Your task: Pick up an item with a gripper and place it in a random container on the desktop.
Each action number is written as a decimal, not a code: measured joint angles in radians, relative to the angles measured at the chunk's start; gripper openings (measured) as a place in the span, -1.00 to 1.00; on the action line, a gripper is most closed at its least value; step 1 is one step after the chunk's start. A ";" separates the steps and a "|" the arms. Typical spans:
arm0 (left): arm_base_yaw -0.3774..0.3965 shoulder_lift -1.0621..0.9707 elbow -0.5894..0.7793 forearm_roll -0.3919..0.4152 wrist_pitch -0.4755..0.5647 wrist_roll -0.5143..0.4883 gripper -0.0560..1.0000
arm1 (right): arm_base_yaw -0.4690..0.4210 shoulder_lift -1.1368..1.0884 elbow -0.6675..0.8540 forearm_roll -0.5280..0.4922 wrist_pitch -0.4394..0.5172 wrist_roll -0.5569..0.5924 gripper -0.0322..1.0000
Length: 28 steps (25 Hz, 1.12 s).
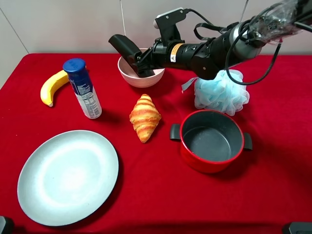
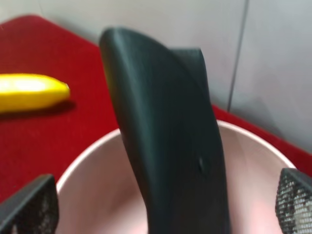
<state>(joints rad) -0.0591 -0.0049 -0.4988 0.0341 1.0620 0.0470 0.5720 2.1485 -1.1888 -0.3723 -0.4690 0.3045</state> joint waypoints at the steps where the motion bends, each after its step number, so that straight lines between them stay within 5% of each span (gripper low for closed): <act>1: 0.000 0.000 0.000 0.000 0.000 0.000 0.97 | 0.000 -0.007 0.000 -0.007 0.022 0.000 0.41; 6: 0.000 0.000 0.000 0.000 0.000 0.000 0.97 | 0.000 -0.072 0.004 -0.032 0.134 0.030 0.41; 14: 0.000 0.000 0.000 0.000 0.000 0.000 0.97 | 0.000 -0.238 0.136 -0.041 0.172 0.113 0.41; 28: 0.000 0.000 0.000 0.000 0.000 0.000 0.97 | 0.000 -0.552 0.330 -0.036 0.461 0.142 0.41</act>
<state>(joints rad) -0.0591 -0.0049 -0.4988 0.0341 1.0620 0.0470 0.5720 1.5962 -0.8588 -0.4083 -0.0077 0.4467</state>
